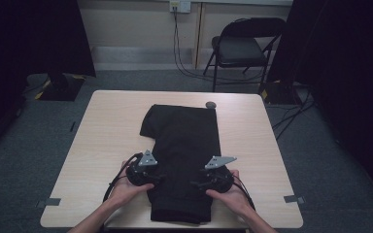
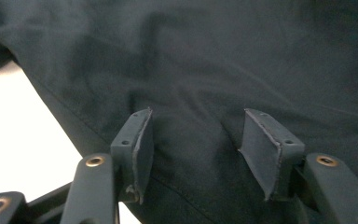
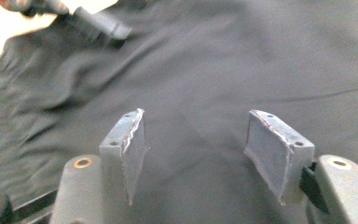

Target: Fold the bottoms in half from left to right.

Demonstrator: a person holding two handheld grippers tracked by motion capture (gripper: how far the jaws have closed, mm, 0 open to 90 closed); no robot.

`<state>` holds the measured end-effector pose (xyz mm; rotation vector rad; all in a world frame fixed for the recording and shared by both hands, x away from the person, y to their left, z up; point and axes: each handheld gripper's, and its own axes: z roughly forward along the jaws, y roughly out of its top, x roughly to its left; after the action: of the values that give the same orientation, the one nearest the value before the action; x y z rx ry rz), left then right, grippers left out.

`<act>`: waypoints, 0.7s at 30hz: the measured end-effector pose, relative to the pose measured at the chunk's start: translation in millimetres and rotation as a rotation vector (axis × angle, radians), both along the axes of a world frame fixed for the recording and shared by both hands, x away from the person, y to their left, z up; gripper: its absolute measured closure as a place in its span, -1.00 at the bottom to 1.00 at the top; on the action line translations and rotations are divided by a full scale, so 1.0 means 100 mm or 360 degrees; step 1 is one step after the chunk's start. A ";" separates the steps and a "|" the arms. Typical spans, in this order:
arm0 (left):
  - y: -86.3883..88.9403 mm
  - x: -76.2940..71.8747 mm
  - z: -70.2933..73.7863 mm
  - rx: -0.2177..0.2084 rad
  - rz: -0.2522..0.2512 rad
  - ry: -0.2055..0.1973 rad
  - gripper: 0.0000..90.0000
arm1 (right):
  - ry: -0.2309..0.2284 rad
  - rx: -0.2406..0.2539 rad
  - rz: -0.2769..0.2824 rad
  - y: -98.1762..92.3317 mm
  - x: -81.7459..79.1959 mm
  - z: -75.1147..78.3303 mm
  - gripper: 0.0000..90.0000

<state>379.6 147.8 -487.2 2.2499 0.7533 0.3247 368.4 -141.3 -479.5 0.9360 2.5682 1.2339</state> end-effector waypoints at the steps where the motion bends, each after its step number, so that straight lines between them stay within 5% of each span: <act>1: 0.00 0.00 -0.01 0.0000 0.0011 0.0008 -0.06 | -0.0022 0.0010 -0.0031 -0.02 0.04 0.02 -0.20; 6: 0.04 0.01 0.00 -0.0058 0.0076 0.0055 -0.16 | -0.0042 0.0055 -0.0175 -0.18 0.20 0.08 -0.23; 11: 0.09 0.12 0.17 -0.0114 0.0102 0.0016 -0.14 | -0.0067 0.0065 -0.0272 -0.29 0.39 0.16 -0.28; 14: 0.11 0.32 0.31 -0.0139 0.0176 -0.0041 -0.11 | -0.0103 0.0042 -0.0295 -0.25 0.54 0.20 -0.30; 21: -0.01 0.87 0.33 -0.0146 0.0261 0.0007 -0.06 | -0.0092 0.0002 -0.0257 0.01 0.96 0.17 -0.43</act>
<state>466.9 146.5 -454.0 2.1085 0.9387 0.3555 464.6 -140.2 -462.3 1.0675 2.3952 1.2002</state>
